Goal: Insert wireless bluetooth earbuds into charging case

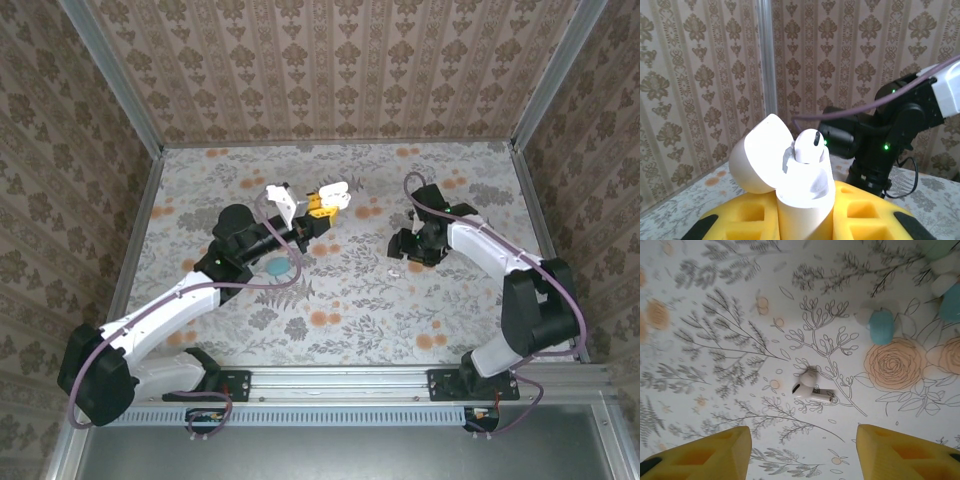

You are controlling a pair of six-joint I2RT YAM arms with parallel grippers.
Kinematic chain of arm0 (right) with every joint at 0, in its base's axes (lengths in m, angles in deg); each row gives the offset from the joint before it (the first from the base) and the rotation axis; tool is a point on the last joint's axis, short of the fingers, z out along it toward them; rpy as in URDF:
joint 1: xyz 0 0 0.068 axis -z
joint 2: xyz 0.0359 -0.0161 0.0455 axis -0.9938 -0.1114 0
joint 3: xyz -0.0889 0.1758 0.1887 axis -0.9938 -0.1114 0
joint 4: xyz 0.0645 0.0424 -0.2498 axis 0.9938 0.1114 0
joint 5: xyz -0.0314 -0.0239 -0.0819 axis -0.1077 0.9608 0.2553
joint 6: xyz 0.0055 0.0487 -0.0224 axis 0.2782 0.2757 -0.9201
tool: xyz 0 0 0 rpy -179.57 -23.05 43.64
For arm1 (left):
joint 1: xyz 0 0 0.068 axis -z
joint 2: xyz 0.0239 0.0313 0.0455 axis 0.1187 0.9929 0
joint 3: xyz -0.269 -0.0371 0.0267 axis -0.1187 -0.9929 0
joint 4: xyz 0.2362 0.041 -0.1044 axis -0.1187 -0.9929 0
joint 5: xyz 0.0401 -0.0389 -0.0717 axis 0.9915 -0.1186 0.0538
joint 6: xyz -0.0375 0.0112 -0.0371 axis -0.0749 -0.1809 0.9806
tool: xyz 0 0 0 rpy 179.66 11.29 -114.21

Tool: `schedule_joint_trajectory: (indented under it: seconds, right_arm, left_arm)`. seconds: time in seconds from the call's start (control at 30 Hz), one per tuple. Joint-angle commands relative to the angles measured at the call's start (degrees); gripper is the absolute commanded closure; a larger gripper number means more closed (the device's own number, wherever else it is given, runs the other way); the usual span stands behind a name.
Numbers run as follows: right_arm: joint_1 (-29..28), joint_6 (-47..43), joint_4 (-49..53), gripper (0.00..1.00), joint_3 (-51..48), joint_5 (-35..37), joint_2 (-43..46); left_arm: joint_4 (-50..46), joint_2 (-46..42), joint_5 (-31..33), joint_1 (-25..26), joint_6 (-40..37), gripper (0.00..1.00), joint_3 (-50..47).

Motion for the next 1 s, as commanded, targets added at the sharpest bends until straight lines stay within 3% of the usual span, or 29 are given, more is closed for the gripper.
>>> schedule_joint_trajectory:
  seconds: [0.0, 0.97]
  right_arm:
    - [-1.0, -3.4, 0.6, 0.4, 0.3, 0.3, -1.4]
    - [-2.6, -10.3, -3.0, 0.4, 3.7, -2.9, -13.9]
  left_arm:
    - [-0.3, -1.7, 3.1, -0.4, 0.5, 0.79, -0.1]
    - [-1.9, -1.5, 3.1, -0.6, 0.3, 0.79, 0.7]
